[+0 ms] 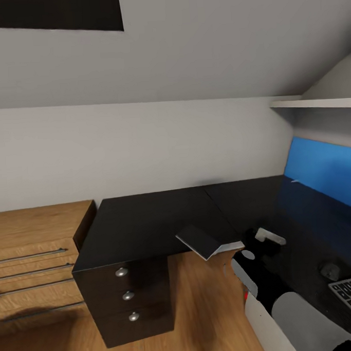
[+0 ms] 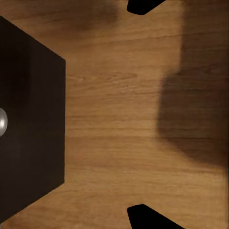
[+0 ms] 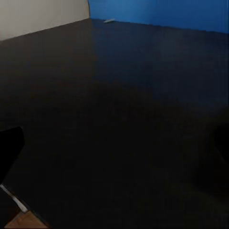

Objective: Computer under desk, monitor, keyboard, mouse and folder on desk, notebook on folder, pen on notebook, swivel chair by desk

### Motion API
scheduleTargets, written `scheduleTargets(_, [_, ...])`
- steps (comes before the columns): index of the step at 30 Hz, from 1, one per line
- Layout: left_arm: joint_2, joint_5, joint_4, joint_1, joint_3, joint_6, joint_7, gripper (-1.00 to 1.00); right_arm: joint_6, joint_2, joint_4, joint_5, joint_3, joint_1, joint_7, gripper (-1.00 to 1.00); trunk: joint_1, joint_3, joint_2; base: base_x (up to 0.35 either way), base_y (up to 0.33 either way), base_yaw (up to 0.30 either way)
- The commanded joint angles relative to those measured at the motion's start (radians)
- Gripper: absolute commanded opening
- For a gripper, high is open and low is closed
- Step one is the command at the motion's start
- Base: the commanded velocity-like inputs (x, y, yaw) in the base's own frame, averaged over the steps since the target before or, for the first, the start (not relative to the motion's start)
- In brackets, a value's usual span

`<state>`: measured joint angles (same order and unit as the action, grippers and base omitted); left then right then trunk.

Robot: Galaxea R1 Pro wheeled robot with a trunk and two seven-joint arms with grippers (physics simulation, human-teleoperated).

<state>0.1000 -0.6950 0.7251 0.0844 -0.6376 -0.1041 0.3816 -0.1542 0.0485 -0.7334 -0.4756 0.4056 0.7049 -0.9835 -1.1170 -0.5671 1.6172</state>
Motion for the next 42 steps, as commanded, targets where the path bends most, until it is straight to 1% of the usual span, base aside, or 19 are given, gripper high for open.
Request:
scheduleTargets(1, [0.001, -0.01, 0.0, 0.001, -0.008, -0.007, 0.007, 1.0, -0.01, -0.018, 0.029, 0.001, 0.103, -0.005, -0.004, 1.0, 0.0, -0.001, 0.001, 0.0, 0.0, 0.279])
scheduleTargets(3, [0.001, -0.009, -0.007, 0.001, -0.009, -0.008, 0.007, 1.0, -0.016, -0.044, 0.079, 0.008, 0.24, -0.009, -0.004, 1.0, 0.0, -0.001, 0.001, 0.0, 0.0, 0.28])
scheduleTargets(5, [0.001, -0.008, -0.012, 0.001, -0.009, -0.009, 0.007, 1.0, -0.022, -0.056, 0.097, 0.01, 0.298, -0.01, -0.005, 1.0, 0.0, -0.001, 0.001, 0.0, 0.0, 0.28])
scheduleTargets(6, [0.0, -0.006, -0.02, 0.001, -0.01, -0.009, 0.006, 1.0, -0.044, -0.072, 0.118, 0.011, 0.368, -0.011, -0.008, 1.0, 0.0, -0.001, 0.001, -0.017, 0.0, 0.28])
scheduleTargets(7, [0.0, -0.005, -0.022, 0.001, -0.01, -0.009, 0.006, 1.0, -0.054, -0.076, 0.123, 0.011, 0.385, -0.011, -0.01, 1.0, 0.0, -0.002, 0.001, -0.069, 0.0, 0.266])
scheduleTargets(12, [0.0, -0.005, -0.025, 0.001, -0.01, -0.009, 0.005, 1.0, -0.073, -0.083, 0.13, 0.013, 0.418, -0.012, -0.014, 1.0, 0.0, -0.003, 0.001, -0.218, 0.0, 0.118])
scheduleTargets(19, [0.0, -0.006, -0.026, 0.001, -0.01, -0.008, 0.005, 1.0, -0.076, -0.084, 0.127, 0.012, 0.421, -0.012, -0.016, 1.0, 0.0, -0.003, 0.001, -0.325, 0.0, 0.009])
scheduleTargets(20, [0.0, -0.006, -0.026, 0.001, -0.01, -0.008, 0.005, 1.0, -0.076, -0.088, 0.126, 0.012, 0.421, -0.012, -0.017, 1.0, 0.0, -0.003, 0.001, -0.333, 0.0, 0.0])
scheduleTargets(24, [0.0, -0.006, -0.026, 0.001, -0.01, -0.008, 0.005, 1.0, -0.076, -0.09, 0.125, 0.012, 0.421, -0.012, -0.023, 1.0, 0.0, -0.003, 0.001, -0.322, 0.0, 0.0])
scheduleTargets(29, [-0.001, -0.006, -0.028, 0.001, -0.01, -0.008, 0.005, 1.0, -0.076, -0.091, 0.136, 0.012, 0.423, -0.012, -0.015, 1.0, 0.0, -0.003, 0.001, -0.026, 0.0, 0.225])
scheduleTargets(32, [-0.009, -0.007, -0.029, 0.001, -0.01, -0.008, 0.005, 1.0, -0.077, -0.096, 0.155, 0.012, 0.426, -0.012, -0.012, 1.0, 0.0, -0.006, 0.001, -0.001, 0.0, 0.249])
scheduleTargets(34, [-0.014, -0.007, -0.035, 0.001, -0.01, -0.008, 0.005, 1.0, -0.077, -0.109, 0.182, 0.012, 0.426, -0.012, -0.001, 1.0, 0.0, -0.008, 0.001, 0.0, 0.0, 0.229])
scheduleTargets(36, [-0.016, -0.007, -0.04, 0.001, -0.01, -0.009, 0.005, 1.0, -0.077, -0.116, 0.201, 0.013, 0.426, -0.012, 0.007, 1.0, 0.0, -0.01, 0.001, 0.0, 0.0, 0.221])
scheduleTargets(40, [-0.017, -0.006, -0.043, 0.001, -0.01, -0.009, 0.005, 1.0, -0.077, -0.12, 0.214, 0.013, 0.427, -0.012, 0.016, 1.0, 0.0, -0.014, 0.001, 0.0, 0.0, 0.216])
scheduleTargets(42, [-0.019, -0.006, -0.044, 0.001, -0.01, -0.009, 0.005, 1.0, -0.079, -0.12, 0.224, 0.013, 0.424, -0.012, 0.043, 1.0, 0.0, -0.016, 0.001, 0.0, 0.0, 0.214])
